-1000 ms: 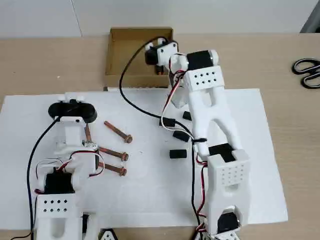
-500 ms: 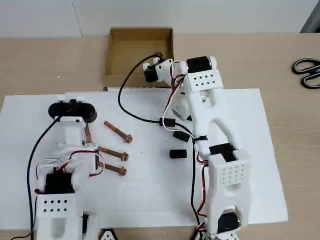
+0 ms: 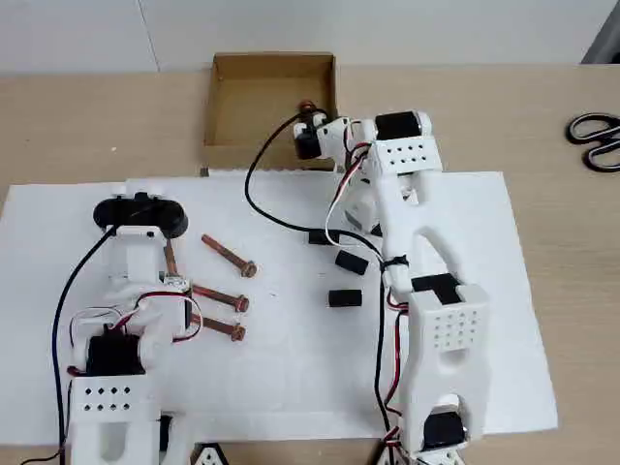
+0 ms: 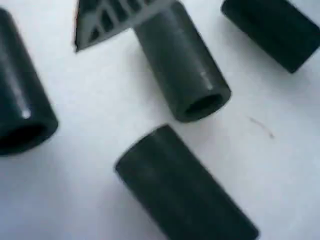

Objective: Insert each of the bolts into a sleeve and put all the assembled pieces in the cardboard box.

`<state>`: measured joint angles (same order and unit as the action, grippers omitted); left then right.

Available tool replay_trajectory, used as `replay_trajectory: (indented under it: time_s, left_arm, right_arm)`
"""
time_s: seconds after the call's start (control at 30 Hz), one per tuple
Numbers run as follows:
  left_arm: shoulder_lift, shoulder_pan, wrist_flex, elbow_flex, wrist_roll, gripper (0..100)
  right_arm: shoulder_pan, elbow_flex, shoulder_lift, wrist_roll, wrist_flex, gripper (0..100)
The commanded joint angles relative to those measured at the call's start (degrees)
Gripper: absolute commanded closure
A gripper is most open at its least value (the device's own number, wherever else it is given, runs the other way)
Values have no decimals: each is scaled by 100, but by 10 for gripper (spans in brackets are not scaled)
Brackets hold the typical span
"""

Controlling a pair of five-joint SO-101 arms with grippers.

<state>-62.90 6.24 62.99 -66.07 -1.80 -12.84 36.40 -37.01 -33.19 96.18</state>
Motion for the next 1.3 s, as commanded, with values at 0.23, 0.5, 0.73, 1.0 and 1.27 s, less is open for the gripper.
replay_trajectory:
  time_s: [0.23,0.5,0.73,1.0,1.27]
  left_arm:
    - [-70,35,9,40,35,994]
    - [-70,35,9,40,35,994]
    - [-70,35,9,40,35,994]
    - [-70,35,9,31,35,994]
    - [-70,35,18,31,35,994]
  right_arm:
    - [-31,9,-400,-176,-251,819]
    - [-75,9,-497,-308,-488,819]
    - [-163,35,-514,-343,-532,820]
    - [-180,35,-514,-343,-620,932]
    - [-198,26,-681,-299,-585,948]
